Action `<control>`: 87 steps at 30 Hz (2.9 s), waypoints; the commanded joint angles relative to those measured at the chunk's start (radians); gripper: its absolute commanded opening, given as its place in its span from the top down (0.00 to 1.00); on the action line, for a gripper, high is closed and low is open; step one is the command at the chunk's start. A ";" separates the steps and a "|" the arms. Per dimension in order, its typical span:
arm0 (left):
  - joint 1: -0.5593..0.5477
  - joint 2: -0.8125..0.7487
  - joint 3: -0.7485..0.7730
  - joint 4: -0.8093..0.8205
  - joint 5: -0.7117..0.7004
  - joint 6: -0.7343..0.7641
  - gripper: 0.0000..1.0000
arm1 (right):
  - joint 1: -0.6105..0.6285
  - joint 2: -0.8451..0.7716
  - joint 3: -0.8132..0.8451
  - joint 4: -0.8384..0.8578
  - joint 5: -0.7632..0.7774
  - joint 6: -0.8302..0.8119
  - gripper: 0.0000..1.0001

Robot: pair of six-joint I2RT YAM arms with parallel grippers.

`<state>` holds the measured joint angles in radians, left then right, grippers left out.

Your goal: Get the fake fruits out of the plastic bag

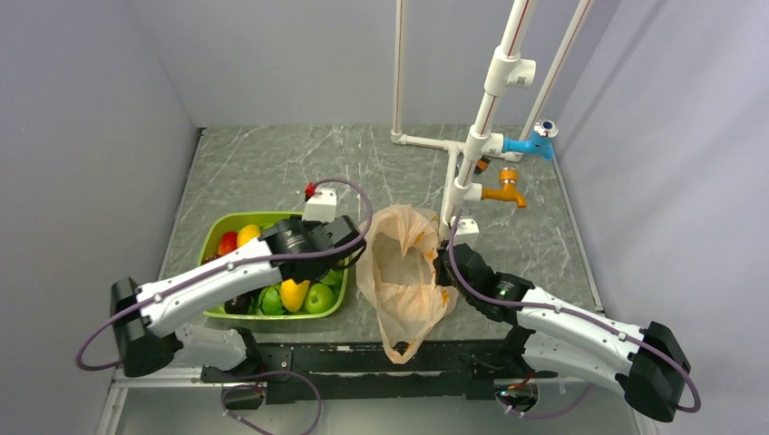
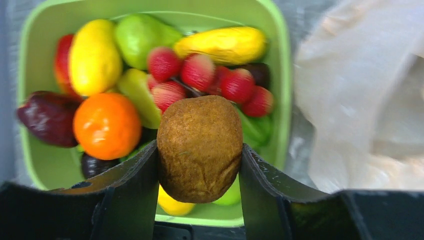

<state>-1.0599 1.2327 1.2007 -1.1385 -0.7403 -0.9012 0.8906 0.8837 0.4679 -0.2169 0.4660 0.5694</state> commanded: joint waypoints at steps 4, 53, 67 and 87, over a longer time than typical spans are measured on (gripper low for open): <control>0.211 0.047 -0.003 -0.087 -0.104 0.003 1.00 | 0.001 -0.021 0.015 -0.006 0.009 0.009 1.00; 0.563 -0.532 -0.484 0.618 0.841 0.191 0.05 | -0.001 -0.016 -0.012 0.031 -0.031 0.012 1.00; 0.088 -0.253 -0.453 1.048 0.751 0.199 0.23 | 0.001 -0.030 0.029 -0.006 -0.031 0.012 1.00; -0.181 0.019 -0.463 1.118 0.334 0.151 0.32 | 0.001 -0.279 -0.012 0.084 -0.429 -0.070 1.00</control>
<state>-1.2358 1.1793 0.7044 -0.0566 -0.3351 -0.7387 0.8906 0.6598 0.4725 -0.1318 0.0429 0.4896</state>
